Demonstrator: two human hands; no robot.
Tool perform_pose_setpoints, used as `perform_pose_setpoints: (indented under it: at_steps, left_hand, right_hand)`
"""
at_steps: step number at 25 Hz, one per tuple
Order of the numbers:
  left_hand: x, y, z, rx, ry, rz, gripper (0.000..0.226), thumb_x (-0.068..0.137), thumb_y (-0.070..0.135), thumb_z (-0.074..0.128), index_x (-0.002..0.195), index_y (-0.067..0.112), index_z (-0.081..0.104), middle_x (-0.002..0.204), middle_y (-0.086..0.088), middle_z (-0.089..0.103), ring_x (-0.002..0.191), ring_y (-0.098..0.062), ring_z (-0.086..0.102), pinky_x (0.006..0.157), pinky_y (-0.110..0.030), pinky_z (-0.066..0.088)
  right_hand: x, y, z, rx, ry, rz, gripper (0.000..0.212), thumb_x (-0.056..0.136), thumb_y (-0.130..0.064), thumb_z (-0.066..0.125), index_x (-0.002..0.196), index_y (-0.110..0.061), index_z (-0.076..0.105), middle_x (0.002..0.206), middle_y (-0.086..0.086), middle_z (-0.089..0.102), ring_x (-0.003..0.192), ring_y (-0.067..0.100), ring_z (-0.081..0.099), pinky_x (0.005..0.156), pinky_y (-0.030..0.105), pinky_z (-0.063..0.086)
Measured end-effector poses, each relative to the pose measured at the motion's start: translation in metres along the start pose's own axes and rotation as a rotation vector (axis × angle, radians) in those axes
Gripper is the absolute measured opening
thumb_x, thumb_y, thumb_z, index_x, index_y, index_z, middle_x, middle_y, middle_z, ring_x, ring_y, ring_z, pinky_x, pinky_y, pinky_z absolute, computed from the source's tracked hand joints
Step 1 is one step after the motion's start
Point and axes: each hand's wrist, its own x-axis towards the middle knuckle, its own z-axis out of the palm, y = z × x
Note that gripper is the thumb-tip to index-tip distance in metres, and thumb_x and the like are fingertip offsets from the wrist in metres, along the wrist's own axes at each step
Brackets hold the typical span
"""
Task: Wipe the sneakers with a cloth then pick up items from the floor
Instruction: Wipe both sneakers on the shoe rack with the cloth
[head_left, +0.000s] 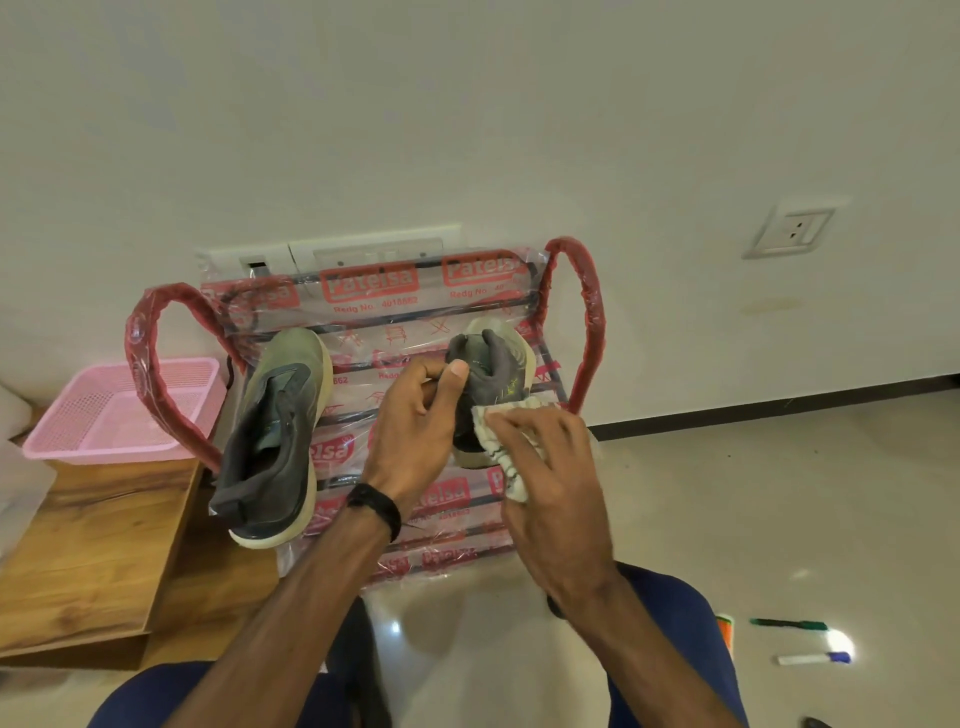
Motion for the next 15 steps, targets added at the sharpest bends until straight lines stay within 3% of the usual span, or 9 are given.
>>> perform_pose_setpoints:
  at_steps: [2,5,6,9,13,15]
  left_hand:
    - [-0.003,-0.001,0.006,-0.017,-0.010,-0.025,0.028,0.102,0.036,0.053,0.103,0.010,0.064,0.096,0.000,0.073,0.085,-0.005,0.069,0.073,-0.018,0.053]
    - [-0.005,-0.001,0.021,-0.057,0.036,-0.041,0.028,0.101,0.036,0.055,0.103,0.010,0.064,0.098,-0.001,0.075,0.090,-0.009,0.071,0.072,-0.020,0.055]
    - [-0.005,-0.002,0.023,-0.087,0.075,-0.043,0.028,0.101,0.036,0.055,0.104,0.010,0.064,0.097,-0.002,0.075,0.089,-0.009,0.071,0.070,-0.019,0.055]
    - [-0.005,-0.008,0.019,-0.134,0.140,-0.052,0.029,0.101,0.035,0.055,0.104,0.008,0.064,0.094,-0.004,0.074,0.086,-0.010,0.071,0.070,-0.019,0.056]
    - [-0.012,-0.007,0.022,-0.134,0.134,-0.048,0.028,0.101,0.036,0.055,0.101,0.009,0.064,0.095,-0.003,0.075,0.087,-0.009,0.071,0.070,-0.021,0.056]
    - [-0.009,-0.010,0.017,-0.161,0.170,-0.050,0.026,0.101,0.035,0.054,0.101,0.010,0.064,0.094,-0.003,0.075,0.086,-0.007,0.072,0.071,-0.020,0.057]
  right_hand:
    - [0.008,0.010,0.002,-0.001,0.014,0.076,0.045,0.082,-0.017,0.060,0.127,-0.010,0.067,0.122,0.007,0.064,0.114,0.024,0.053,0.095,0.038,0.054]
    - [0.024,0.014,0.004,0.110,0.135,0.381,0.040,0.085,-0.025,0.063,0.123,-0.011,0.067,0.116,0.005,0.065,0.106,0.021,0.056,0.086,0.039,0.057]
    - [0.023,0.008,0.006,0.103,0.141,0.361,0.039,0.084,-0.022,0.067,0.121,-0.010,0.068,0.115,0.005,0.065,0.104,0.020,0.056,0.086,0.038,0.057]
    - [0.012,0.005,0.009,0.003,0.051,0.069,0.042,0.080,-0.017,0.073,0.120,-0.007,0.068,0.114,0.009,0.068,0.106,0.026,0.059,0.092,0.035,0.054]
    - [0.019,0.024,0.003,0.066,0.075,0.268,0.040,0.084,-0.023,0.063,0.121,-0.010,0.068,0.116,0.005,0.066,0.106,0.020,0.055,0.091,0.033,0.053]
    - [0.008,0.021,0.004,-0.002,-0.004,0.067,0.041,0.083,-0.022,0.065,0.122,-0.009,0.068,0.117,0.006,0.067,0.109,0.020,0.055,0.096,0.026,0.047]
